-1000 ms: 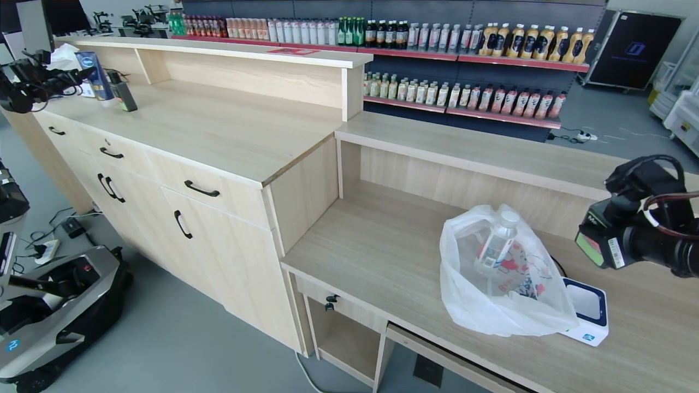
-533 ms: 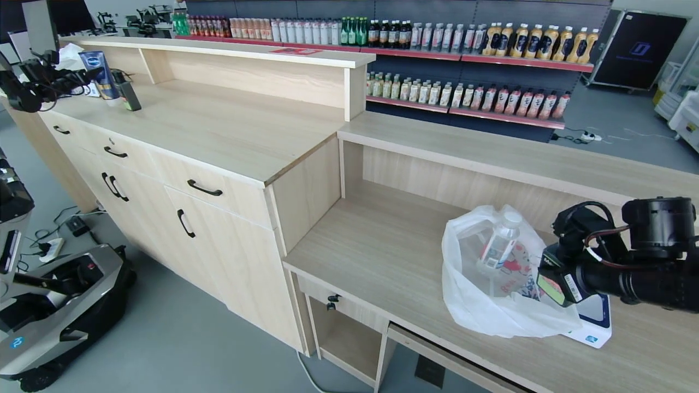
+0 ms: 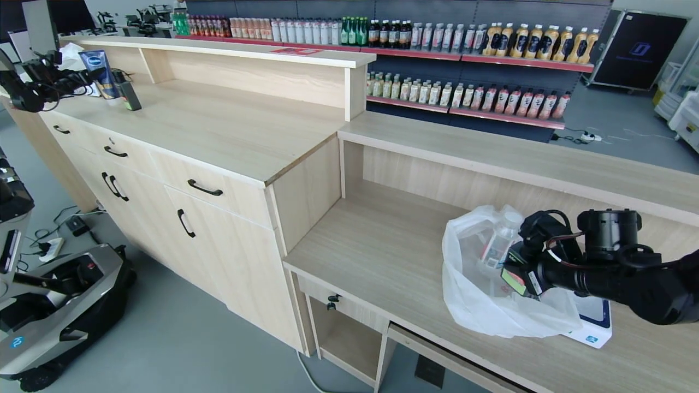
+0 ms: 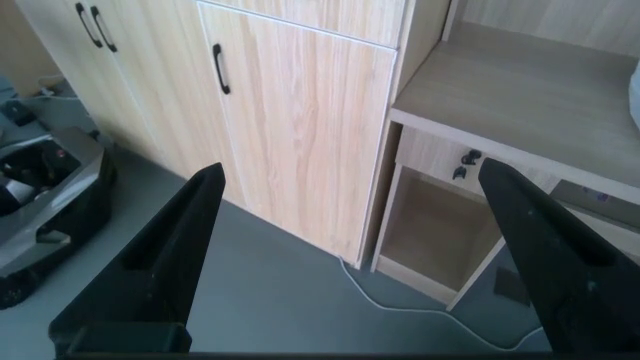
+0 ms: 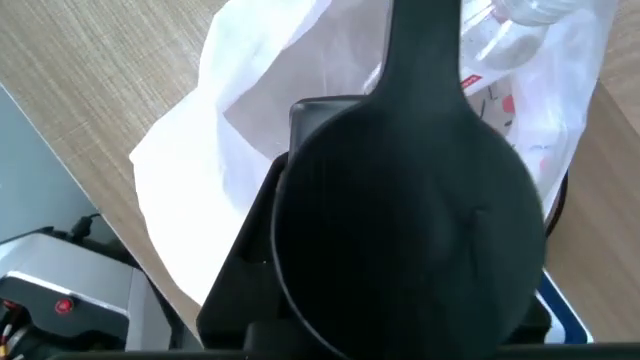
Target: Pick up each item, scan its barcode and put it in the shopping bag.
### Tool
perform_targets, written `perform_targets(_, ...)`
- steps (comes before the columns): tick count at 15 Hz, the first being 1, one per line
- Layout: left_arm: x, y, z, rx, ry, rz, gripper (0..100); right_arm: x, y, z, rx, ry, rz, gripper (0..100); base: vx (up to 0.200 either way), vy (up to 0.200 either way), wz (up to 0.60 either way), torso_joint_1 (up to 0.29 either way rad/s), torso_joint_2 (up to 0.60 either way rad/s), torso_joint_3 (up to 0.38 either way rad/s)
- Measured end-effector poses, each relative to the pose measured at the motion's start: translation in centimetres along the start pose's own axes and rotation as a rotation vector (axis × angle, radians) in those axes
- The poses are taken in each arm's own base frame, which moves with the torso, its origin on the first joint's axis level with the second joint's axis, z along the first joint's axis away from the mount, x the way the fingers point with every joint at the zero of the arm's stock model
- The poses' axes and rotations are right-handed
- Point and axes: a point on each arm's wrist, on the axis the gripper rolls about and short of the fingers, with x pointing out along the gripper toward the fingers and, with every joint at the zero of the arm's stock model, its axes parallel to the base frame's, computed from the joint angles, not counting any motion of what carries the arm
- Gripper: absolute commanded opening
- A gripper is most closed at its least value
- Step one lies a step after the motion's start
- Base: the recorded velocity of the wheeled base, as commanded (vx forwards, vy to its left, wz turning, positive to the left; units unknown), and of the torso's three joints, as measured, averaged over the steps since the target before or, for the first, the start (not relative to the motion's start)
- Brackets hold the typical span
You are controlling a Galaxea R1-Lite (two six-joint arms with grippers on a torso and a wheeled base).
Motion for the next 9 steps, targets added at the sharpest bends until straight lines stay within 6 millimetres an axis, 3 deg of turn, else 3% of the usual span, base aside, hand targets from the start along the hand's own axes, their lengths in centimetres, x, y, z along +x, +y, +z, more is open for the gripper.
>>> perform_targets(9, 0.0, 0.0, 0.0, 0.000, 0.000, 0.000, 100, 4.4, 0.6, -2.4, 0.012, 0.036, 0.107, 0, 0.000, 0.000, 0.00, 0.000, 0.00, 0.000)
